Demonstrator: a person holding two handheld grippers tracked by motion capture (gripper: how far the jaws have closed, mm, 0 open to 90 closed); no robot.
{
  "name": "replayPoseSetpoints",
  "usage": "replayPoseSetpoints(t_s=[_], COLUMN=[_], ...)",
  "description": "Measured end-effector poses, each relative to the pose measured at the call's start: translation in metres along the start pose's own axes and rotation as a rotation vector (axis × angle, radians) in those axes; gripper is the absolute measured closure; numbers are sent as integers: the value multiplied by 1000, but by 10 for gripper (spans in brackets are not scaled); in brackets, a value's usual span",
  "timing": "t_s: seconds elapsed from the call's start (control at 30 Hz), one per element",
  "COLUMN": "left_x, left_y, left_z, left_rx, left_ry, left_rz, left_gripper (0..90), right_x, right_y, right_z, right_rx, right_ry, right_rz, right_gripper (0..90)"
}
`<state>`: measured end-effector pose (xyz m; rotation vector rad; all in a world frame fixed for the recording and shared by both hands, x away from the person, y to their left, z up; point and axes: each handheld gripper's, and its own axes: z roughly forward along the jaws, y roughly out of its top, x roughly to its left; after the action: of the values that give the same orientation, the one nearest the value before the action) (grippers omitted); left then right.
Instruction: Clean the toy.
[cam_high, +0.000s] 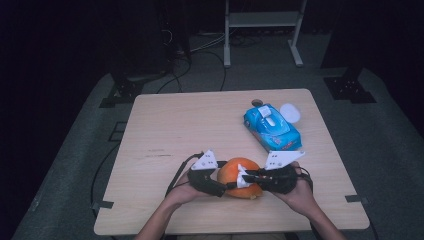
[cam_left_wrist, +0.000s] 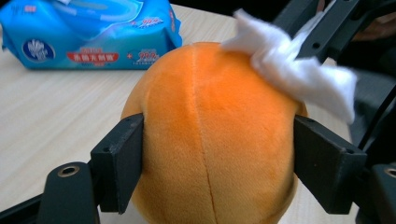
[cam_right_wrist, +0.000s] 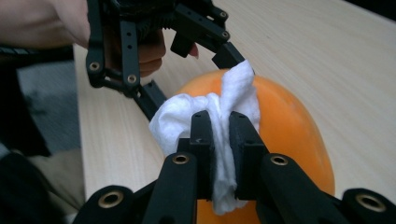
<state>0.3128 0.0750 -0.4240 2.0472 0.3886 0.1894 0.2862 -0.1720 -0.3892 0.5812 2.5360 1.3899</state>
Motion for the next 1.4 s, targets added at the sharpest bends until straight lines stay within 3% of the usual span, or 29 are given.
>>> replayPoseSetpoints(t_s=[0.07, 0.17, 0.23, 0.37, 0.5, 0.6, 0.7, 0.8, 0.97, 1.07, 1.1, 1.2, 1.27, 1.33, 1.4], left_x=[2, 9, 10, 3, -6, -2, 3, 4, -3, -10, -9, -2, 1, 0, -2], left_y=[-2, -6, -8, -4, 3, -2, -7, -6, -1, 4, 3, 0, -3, -6, -6], left_z=[-1, 0, 3, 3, 4, 2, 1, 4, 3, 3, 3, 4, 6, 10, 11], left_rx=[-4, -2, -10, -19, -1, -18, -43, -44, -31, -20, -21, -23, 4, 23, 10], left_ry=[-2, -11, -18, 9, 27, 21, 33, 31, 45, 59, 54, 32, 27, 27, 34], left_rz=[-14, -83, -103, -65, 31, 5, 3, -19, 3, 49, 47, -18, -45, -44, -31], left_gripper=[191, 95, 92, 242, 271, 278, 203, 145, 284, 286, 262, 128, 92, 91, 163], right_x=[-2, -12, -15, -12, 6, 3, -14, -26, -18, -5, -3, -11, -18, -22, -23], right_y=[-1, -8, -10, -7, 2, 2, -7, -16, -10, -2, -1, -7, -11, -12, -12], right_z=[0, -3, -4, -3, 1, -2, -11, -14, -10, -8, -8, -9, -9, -12, -12], right_rx=[14, -4, -11, -9, -8, -11, -6, -4, 6, 4, 12, 14, 1, -6, -3], right_ry=[-13, -6, -5, -20, -15, -38, -102, -105, -108, -106, -112, -98, -84, -91, -99], right_rz=[-6, 53, 70, 57, -7, -17, 31, 89, 61, -1, -13, 29, 68, 82, 84], right_gripper=[802, 800, 800, 803, 803, 801, 800, 799, 802, 801, 801, 801, 800, 799, 799])
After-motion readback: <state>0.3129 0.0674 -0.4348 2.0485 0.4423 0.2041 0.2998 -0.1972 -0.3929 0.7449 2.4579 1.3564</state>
